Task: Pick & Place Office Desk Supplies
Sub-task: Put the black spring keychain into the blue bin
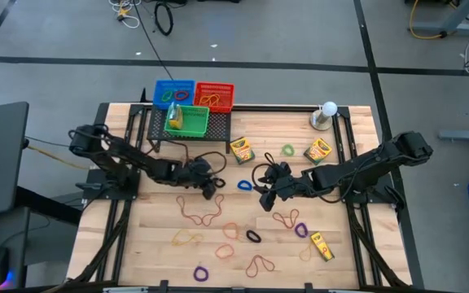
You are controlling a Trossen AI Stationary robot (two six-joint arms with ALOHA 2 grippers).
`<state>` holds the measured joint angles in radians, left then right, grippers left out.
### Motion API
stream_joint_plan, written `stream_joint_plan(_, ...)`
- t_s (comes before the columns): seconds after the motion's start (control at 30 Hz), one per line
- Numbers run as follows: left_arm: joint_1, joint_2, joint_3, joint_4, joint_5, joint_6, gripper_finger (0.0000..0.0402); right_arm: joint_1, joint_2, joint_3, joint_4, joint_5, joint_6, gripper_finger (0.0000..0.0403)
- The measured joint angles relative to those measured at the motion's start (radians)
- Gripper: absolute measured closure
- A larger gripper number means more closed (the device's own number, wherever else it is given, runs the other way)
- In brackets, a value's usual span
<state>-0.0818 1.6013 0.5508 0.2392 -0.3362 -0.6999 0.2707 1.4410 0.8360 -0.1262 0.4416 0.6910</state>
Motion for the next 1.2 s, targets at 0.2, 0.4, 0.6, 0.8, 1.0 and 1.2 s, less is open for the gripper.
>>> stream_joint_plan(0.2, -0.003, 0.05, 0.029, -0.001, -0.008, 0.054, 0.029, 0.0, 0.0, 0.0, 0.0, 0.001, -0.012, 0.0222)
stream_joint_plan(0.4, -0.011, 0.038, 0.06, -0.097, 0.006, 0.129, 0.0376, 0.0, 0.0, 0.0, -0.001, 0.001, -0.034, 0.0222)
stream_joint_plan(0.6, -0.047, -0.012, 0.093, -0.247, 0.02, 0.328, 0.0396, 0.0, -0.001, 0.0, -0.001, 0.001, -0.035, 0.0222)
stream_joint_plan(0.8, -0.063, -0.046, 0.127, -0.326, 0.056, 0.35, 0.0389, 0.0, -0.001, 0.0, -0.005, 0.0, -0.053, 0.0222)
stream_joint_plan(1.0, -0.063, -0.06, 0.151, -0.365, 0.081, 0.131, 0.0331, 0.0, -0.001, 0.0, -0.003, 0.0, -0.06, 0.0222)
stream_joint_plan(1.2, -0.061, -0.06, 0.178, -0.302, 0.079, 0.281, 0.0268, -0.008, -0.001, 0.0, -0.002, 0.0, -0.082, 0.0222)
